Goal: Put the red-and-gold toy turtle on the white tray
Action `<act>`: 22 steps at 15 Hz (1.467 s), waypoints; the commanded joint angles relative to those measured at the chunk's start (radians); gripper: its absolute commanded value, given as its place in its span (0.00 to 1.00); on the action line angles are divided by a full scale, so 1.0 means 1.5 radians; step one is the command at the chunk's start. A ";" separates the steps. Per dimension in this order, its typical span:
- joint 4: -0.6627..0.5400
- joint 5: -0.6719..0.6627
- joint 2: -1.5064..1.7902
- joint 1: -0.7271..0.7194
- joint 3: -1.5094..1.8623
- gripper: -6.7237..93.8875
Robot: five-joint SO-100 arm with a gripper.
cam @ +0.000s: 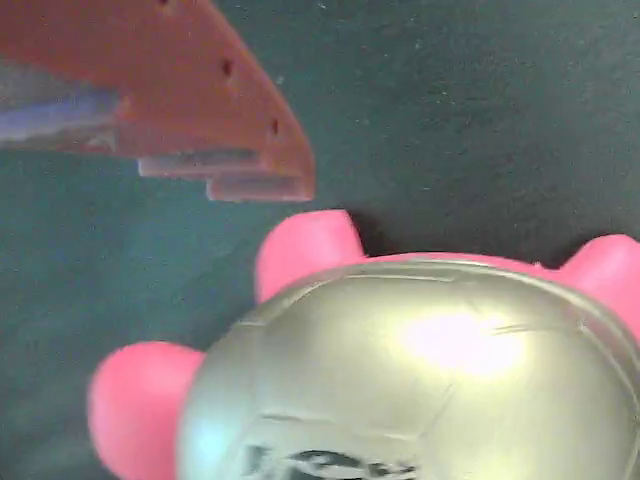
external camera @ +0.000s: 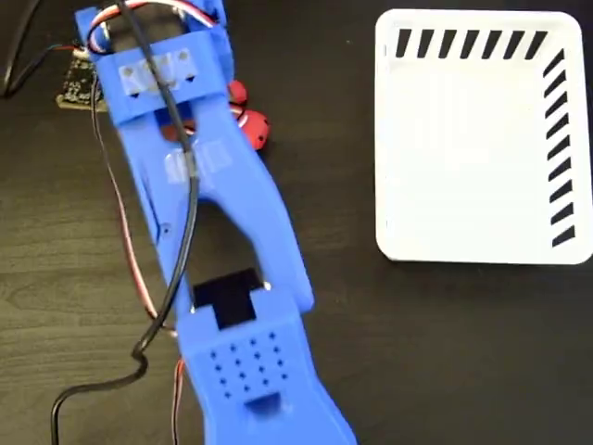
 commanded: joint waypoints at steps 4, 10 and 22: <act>0.013 0.010 -0.040 -0.022 -0.070 0.68; 0.010 0.006 -0.100 -0.031 -0.107 0.68; 0.010 0.002 -0.076 -0.022 -0.089 0.07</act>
